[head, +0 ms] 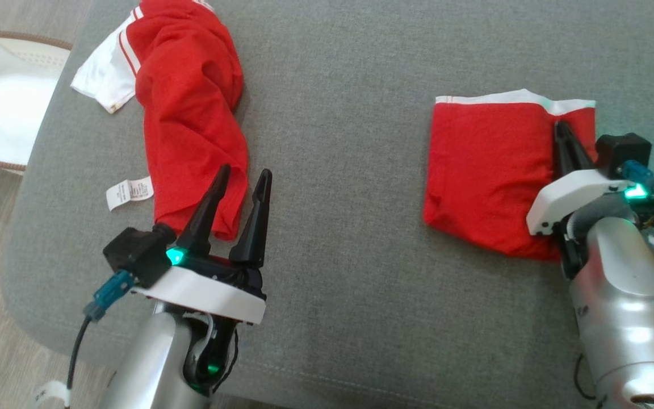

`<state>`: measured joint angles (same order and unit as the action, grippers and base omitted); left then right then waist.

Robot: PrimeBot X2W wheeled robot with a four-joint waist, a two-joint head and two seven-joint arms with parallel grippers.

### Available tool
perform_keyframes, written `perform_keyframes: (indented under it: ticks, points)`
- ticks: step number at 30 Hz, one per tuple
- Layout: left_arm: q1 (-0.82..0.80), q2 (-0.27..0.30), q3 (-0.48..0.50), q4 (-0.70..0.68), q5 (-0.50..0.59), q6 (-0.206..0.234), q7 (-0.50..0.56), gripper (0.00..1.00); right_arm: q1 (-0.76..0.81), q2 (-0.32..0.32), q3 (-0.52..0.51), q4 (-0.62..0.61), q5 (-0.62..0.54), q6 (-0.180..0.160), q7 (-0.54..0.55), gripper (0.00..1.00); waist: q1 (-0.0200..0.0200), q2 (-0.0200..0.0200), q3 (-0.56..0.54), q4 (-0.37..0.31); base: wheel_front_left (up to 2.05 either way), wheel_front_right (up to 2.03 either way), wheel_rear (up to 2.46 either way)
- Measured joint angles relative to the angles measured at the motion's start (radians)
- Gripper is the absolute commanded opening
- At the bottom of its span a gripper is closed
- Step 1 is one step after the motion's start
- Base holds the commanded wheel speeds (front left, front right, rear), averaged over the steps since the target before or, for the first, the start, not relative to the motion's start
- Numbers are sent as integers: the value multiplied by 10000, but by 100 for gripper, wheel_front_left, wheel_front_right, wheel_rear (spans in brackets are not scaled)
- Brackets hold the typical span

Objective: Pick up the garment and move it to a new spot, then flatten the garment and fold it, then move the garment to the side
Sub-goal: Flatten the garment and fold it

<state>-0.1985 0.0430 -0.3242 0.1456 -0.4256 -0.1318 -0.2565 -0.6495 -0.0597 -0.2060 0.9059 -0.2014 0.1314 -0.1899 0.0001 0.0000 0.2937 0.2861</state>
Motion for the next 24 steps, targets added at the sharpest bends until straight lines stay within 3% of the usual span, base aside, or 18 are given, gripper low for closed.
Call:
perform_keyframes:
  ticks: [10,15,24]
  points:
    - [-1,0,-4,42,0,0,0,100,-192,-25,2715,251,2013,0,-570,0,0,0,-222,-38,0,0,0]
    - [0,0,-2,42,0,0,0,100,-195,-31,2974,895,2134,0,-299,0,-1,0,-214,-11,0,0,0]
    - [51,-2,234,50,21,0,0,100,-161,-29,2941,395,2740,0,-564,0,-1,0,-465,-395,0,0,0]
